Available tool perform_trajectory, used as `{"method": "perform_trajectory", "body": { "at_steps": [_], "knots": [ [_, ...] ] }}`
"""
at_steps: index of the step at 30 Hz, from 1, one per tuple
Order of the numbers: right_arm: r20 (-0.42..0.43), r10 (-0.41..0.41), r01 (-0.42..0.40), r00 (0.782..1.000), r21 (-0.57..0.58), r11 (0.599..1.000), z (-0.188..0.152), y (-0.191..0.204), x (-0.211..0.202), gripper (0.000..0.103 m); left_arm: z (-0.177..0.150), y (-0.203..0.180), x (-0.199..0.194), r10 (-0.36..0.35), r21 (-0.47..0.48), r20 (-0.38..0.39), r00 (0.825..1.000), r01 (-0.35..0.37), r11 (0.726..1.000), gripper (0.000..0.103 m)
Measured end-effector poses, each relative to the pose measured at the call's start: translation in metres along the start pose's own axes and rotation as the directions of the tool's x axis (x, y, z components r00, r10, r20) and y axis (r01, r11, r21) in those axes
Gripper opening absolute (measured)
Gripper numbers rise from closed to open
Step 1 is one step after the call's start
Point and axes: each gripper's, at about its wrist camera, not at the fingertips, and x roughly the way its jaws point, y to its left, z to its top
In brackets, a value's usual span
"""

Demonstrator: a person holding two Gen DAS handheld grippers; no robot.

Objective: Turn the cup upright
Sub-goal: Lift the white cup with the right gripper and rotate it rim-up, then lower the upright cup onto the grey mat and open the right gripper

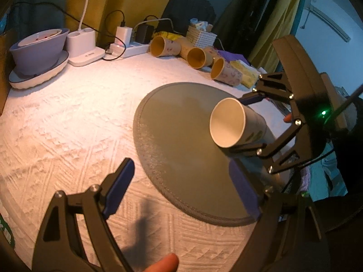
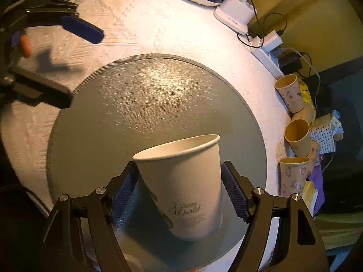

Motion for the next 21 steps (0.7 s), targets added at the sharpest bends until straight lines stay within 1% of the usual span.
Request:
{"method": "perform_trajectory", "body": {
  "at_steps": [1,4,6,7,9,10,14,16,17,19,21],
  "knots": [
    [0.011,-0.001,0.001,1.0,-0.001,1.0,0.0,-0.001,-0.001,0.073,0.0,0.0,0.0,0.004,0.001,-0.001,1.0,-0.004,1.0,0.086],
    [0.058,0.019,-0.021,0.998,0.041,0.999,0.0,-0.009,-0.009,0.072,0.001,-0.001,0.0,0.008,0.001,-0.002,1.0,-0.008,1.0,0.086],
    [0.091,0.013,-0.019,0.996,0.06,0.998,-0.001,-0.012,-0.014,0.071,0.002,-0.002,0.0,0.014,0.0,0.001,1.0,-0.014,1.0,0.086],
    [0.115,0.011,-0.021,0.993,0.089,0.996,-0.003,-0.016,-0.018,0.071,0.002,-0.004,0.0,0.016,-0.003,0.005,1.0,-0.016,1.0,0.086],
    [0.158,0.034,-0.056,0.987,0.138,0.989,-0.006,-0.022,-0.022,0.071,0.004,-0.005,-0.002,0.02,-0.011,0.016,1.0,-0.02,1.0,0.086],
    [0.184,0.041,-0.075,0.982,0.183,0.98,-0.008,-0.027,-0.023,0.071,0.005,-0.005,-0.002,0.022,-0.015,0.02,1.0,-0.022,1.0,0.086],
    [0.291,0.054,-0.159,0.955,0.35,0.923,-0.021,-0.042,-0.023,0.071,0.009,-0.008,-0.001,0.038,-0.034,0.027,0.999,-0.037,0.999,0.086],
    [0.336,0.04,-0.193,0.941,0.436,0.879,-0.029,-0.051,-0.021,0.071,0.012,-0.008,0.001,0.047,-0.045,0.025,0.999,-0.046,0.998,0.086],
    [0.349,0.03,-0.2,0.937,0.462,0.864,-0.032,-0.054,-0.021,0.071,0.013,-0.009,0.002,0.058,-0.05,0.021,0.998,-0.057,0.997,0.086],
    [0.387,-0.003,-0.22,0.922,0.531,0.819,-0.04,-0.063,-0.021,0.072,0.017,-0.011,0.007,0.084,-0.052,0.017,0.996,-0.083,0.995,0.086],
    [0.432,-0.014,-0.263,0.902,0.573,0.777,-0.049,-0.07,-0.022,0.071,0.02,-0.014,0.01,0.088,-0.053,0.012,0.996,-0.087,0.995,0.086]
  ]
}}
